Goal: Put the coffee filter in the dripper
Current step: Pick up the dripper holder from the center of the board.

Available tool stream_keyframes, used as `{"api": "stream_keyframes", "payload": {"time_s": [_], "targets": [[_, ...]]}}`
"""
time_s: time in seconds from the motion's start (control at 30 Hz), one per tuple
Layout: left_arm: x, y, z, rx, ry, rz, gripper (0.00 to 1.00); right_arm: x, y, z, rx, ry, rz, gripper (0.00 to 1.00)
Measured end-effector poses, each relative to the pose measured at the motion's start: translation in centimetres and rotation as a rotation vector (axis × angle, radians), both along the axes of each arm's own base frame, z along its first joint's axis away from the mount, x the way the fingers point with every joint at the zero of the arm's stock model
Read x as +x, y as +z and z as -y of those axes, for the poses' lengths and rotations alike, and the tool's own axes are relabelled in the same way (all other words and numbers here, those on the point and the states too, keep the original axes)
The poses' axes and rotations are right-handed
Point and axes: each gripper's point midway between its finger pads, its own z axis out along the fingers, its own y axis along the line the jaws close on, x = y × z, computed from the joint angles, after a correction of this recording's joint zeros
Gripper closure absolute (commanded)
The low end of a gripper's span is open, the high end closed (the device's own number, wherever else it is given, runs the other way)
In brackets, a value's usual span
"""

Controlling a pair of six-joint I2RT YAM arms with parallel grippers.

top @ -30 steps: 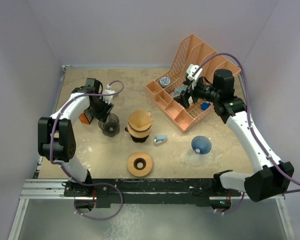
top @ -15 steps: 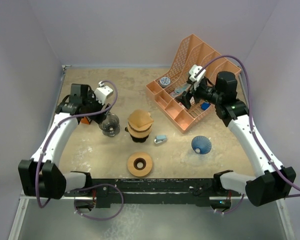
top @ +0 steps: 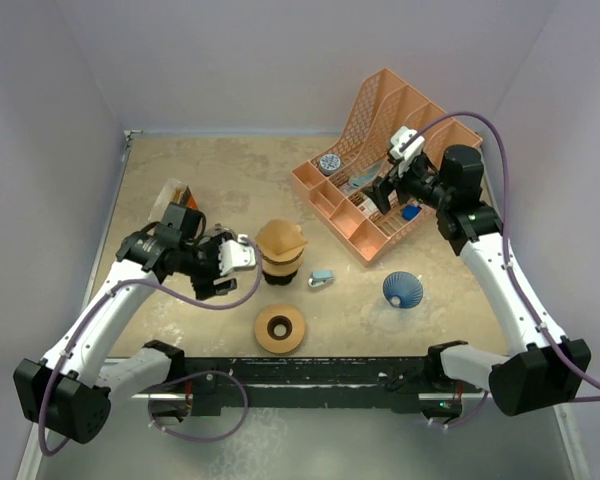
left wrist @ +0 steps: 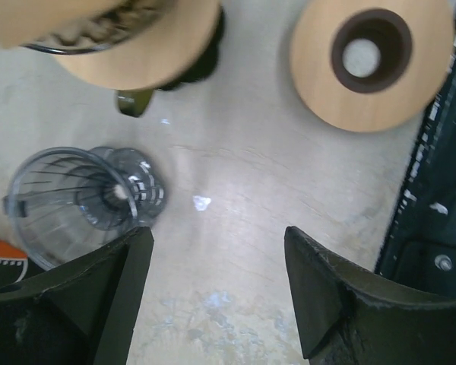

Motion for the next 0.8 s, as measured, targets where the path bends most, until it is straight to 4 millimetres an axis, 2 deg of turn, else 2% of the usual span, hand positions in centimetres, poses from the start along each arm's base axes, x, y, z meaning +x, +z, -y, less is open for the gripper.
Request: {"api": "stream_keyframes", "payload": {"time_s": [0.17,0.4,0.6,0.8], "targets": [[-3.4,-1.1,0.2,0.038,-0.157,-0.051,0.36,0.0,0.1,0.4,-0.01,-0.006,0.013,0.09],[-6.6,-2.1,2.7,0.089,-0.388,-0.089,0.37,0.2,-0.1,1.0,-0.041,-0.007,0.026,0.08],[-8.6,-3.4,6.1,0.169,-0.583,-0.058,0.36,0.6,-0.8,2.0,-0.06,-0.016,0.015,0.08],[-10.6,-5.8,10.0,0.253,-0.75,-0.005,0.37,0.7,-2.0,2.5,-0.069,-0.02,-0.024,0.09]]}}
